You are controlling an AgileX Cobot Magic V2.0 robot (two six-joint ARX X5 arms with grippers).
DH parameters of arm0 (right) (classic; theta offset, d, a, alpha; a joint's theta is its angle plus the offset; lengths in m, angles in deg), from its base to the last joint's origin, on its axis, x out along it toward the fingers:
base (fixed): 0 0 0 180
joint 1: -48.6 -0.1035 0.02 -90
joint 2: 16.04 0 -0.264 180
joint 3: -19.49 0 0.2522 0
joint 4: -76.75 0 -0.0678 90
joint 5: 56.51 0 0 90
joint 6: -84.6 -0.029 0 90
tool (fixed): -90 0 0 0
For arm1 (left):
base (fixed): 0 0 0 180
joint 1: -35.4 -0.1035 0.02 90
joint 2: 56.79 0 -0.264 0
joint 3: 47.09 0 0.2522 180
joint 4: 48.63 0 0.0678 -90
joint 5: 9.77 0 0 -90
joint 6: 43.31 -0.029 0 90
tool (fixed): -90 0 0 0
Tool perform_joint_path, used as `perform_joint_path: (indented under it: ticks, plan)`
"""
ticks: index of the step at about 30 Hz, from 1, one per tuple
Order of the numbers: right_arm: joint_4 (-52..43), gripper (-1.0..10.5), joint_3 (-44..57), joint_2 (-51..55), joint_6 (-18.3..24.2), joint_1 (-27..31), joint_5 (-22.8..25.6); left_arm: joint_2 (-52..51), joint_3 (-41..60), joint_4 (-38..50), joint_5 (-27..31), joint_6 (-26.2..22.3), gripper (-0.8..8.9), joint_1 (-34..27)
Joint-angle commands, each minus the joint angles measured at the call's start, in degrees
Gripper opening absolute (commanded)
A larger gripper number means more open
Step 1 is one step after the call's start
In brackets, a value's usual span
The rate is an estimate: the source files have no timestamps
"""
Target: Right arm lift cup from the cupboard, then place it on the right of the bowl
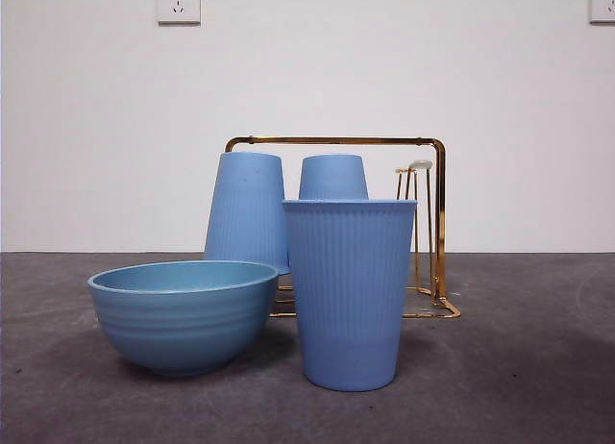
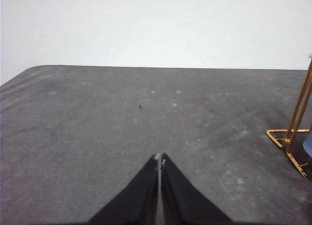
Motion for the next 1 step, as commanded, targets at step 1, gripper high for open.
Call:
perform_joint_path:
  ticks: [1]
  plan:
    - [-0.6,0.2,0.2,0.0,-0.7,-0.1,0.2,-0.1,1.0,0.5,0.1,0.5,0.08,-0.2]
